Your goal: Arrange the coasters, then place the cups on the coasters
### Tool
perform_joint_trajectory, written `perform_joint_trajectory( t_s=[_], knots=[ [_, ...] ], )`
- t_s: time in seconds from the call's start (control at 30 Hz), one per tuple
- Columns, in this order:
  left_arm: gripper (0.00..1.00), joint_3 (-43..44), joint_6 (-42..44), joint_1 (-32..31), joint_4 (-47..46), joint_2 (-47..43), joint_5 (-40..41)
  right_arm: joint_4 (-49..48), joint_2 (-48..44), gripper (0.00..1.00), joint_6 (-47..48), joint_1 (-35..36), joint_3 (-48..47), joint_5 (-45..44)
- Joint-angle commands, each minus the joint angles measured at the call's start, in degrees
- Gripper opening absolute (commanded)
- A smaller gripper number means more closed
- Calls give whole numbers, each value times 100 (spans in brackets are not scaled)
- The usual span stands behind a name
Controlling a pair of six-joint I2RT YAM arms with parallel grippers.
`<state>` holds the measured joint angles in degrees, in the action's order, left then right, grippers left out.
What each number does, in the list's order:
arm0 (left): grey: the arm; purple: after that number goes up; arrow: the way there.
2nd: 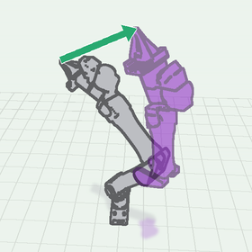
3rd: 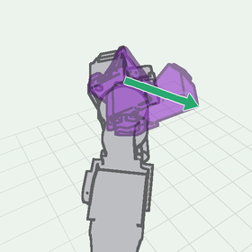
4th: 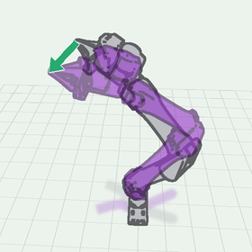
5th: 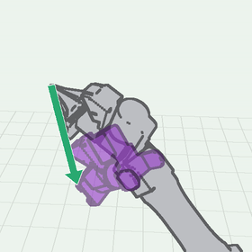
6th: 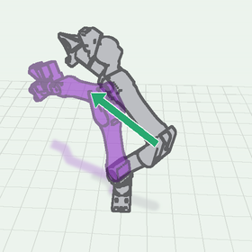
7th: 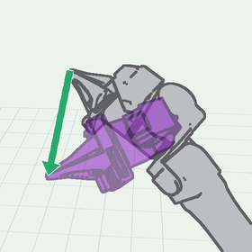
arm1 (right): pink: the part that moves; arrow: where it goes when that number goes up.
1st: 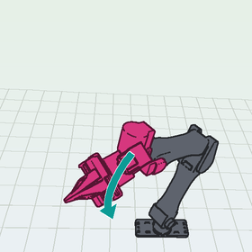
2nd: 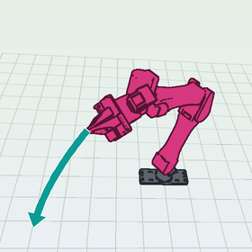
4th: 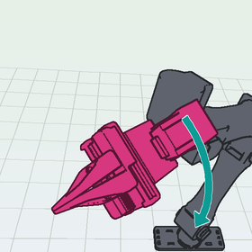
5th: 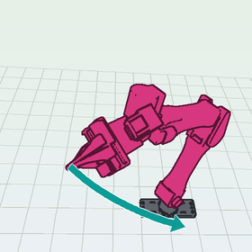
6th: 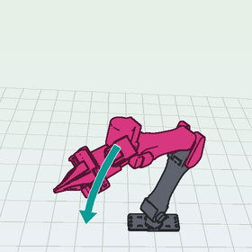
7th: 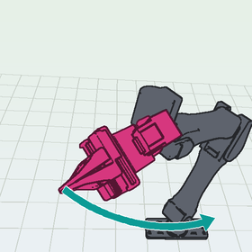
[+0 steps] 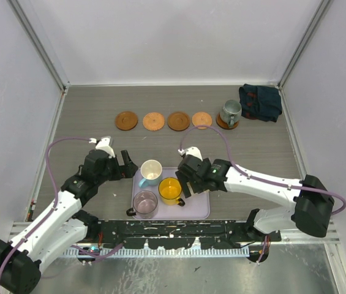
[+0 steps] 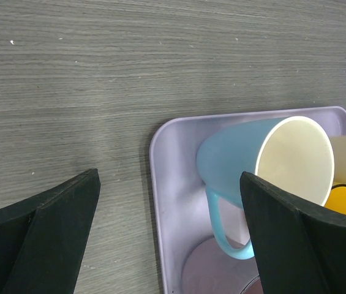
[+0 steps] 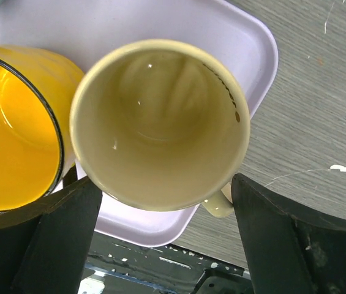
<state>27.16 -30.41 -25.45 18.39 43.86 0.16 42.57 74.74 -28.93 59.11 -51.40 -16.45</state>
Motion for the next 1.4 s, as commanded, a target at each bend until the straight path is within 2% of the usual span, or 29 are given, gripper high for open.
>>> perform_joint_trajectory(
  t_s=[0.0,0.13,0.3,0.37,0.77,1.37],
  knots=[
    [98,-9,49,-16,-311,-79,-48,-284,-349,89,-274,-49,208,-51],
    [98,-9,40,-12,-300,-101,-72,-360,-580,80,-442,-85,395,-105],
    [98,6,29,-13,-292,-106,-92,-344,-843,55,-589,-81,520,-160],
    [98,17,21,-12,-292,-105,-95,-306,-871,50,-632,-85,525,-186],
    [98,18,31,-15,-256,-115,-82,-258,-547,47,-780,-82,710,-446],
    [98,-9,48,-16,-259,-53,-17,-834,-248,43,-713,-81,876,-461]
  ],
)
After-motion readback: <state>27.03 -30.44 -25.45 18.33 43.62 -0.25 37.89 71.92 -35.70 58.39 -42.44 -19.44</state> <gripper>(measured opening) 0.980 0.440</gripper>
